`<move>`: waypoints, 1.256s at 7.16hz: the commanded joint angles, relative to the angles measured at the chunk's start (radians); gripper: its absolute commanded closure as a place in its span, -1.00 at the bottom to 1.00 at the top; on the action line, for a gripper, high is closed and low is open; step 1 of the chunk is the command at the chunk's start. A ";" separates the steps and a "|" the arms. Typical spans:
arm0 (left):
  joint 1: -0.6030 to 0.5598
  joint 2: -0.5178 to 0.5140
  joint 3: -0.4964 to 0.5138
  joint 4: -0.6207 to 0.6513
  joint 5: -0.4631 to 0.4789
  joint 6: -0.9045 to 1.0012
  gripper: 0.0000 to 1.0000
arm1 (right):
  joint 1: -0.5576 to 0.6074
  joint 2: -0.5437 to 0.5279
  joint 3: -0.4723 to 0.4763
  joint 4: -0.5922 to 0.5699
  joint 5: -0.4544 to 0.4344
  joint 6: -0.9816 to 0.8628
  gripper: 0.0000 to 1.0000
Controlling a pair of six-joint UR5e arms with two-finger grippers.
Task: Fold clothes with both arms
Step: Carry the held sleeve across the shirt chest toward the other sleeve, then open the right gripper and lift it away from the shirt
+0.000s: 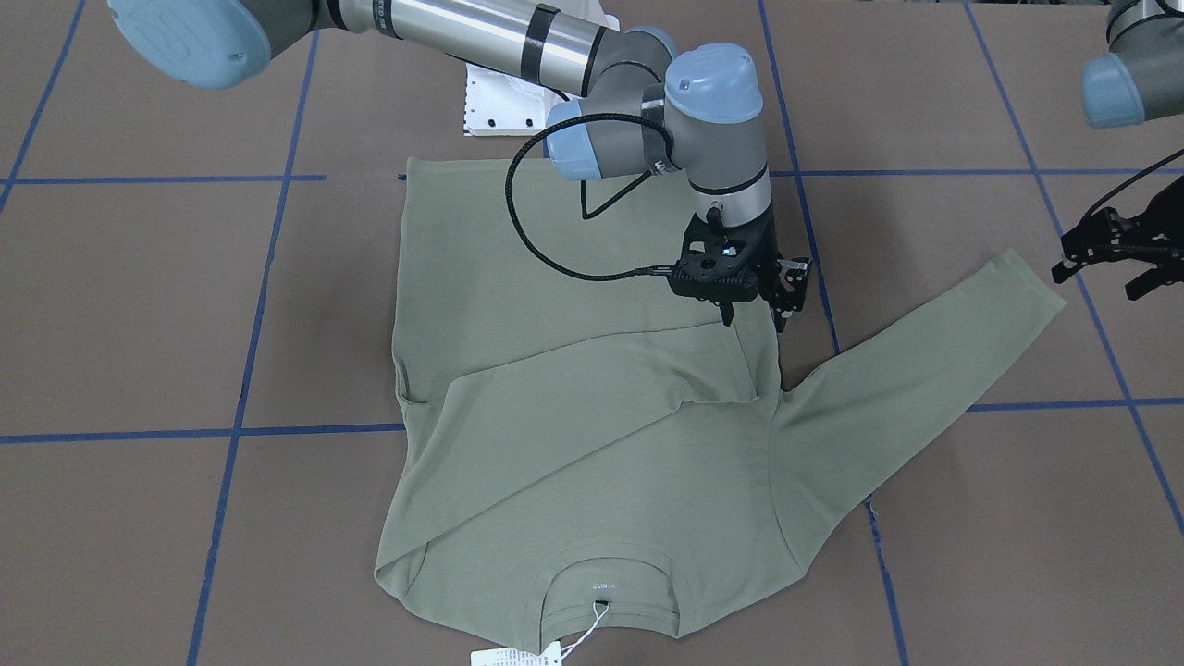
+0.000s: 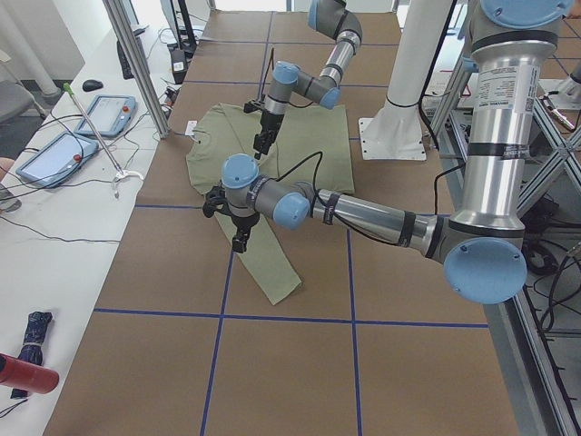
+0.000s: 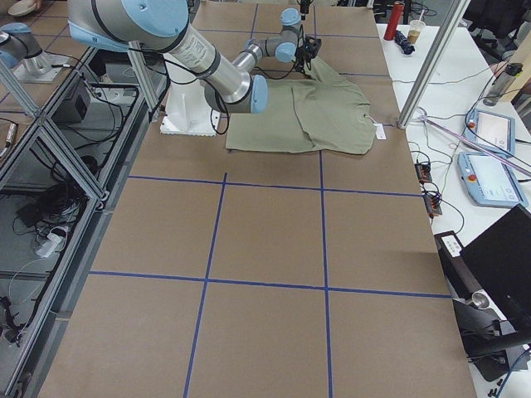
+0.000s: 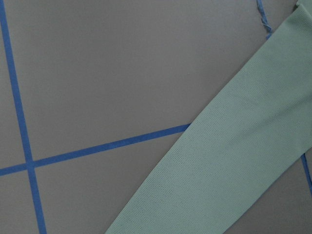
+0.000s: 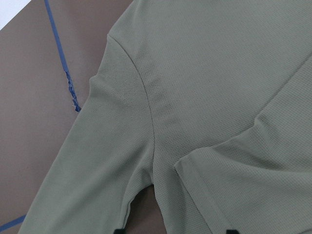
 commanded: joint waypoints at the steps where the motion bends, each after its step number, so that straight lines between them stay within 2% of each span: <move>1: 0.008 0.020 0.088 -0.126 -0.005 -0.009 -0.97 | 0.026 -0.152 0.264 -0.148 0.014 -0.005 -0.98; 2: 0.008 0.034 0.181 -0.241 -0.001 -0.006 -0.98 | 0.073 -0.264 0.416 -0.202 0.073 -0.014 -0.96; 3: 0.007 0.104 0.212 -0.333 -0.010 -0.015 -0.99 | 0.134 -0.361 0.501 -0.199 0.159 -0.017 -0.89; 5: 0.010 0.102 0.271 -0.346 -0.010 -0.064 -0.99 | 0.261 -0.597 0.711 -0.193 0.282 -0.060 -0.82; 6: 0.010 0.108 0.278 -0.335 -0.040 -0.067 -0.98 | 0.338 -0.654 0.750 -0.201 0.373 -0.118 -0.82; 7: 0.010 0.111 0.289 -0.335 -0.150 -0.081 -0.97 | 0.404 -0.716 0.755 -0.196 0.440 -0.197 -0.82; 9: 0.010 0.111 0.295 -0.341 -0.159 -0.107 -0.97 | 0.512 -0.875 0.821 -0.193 0.540 -0.410 -0.82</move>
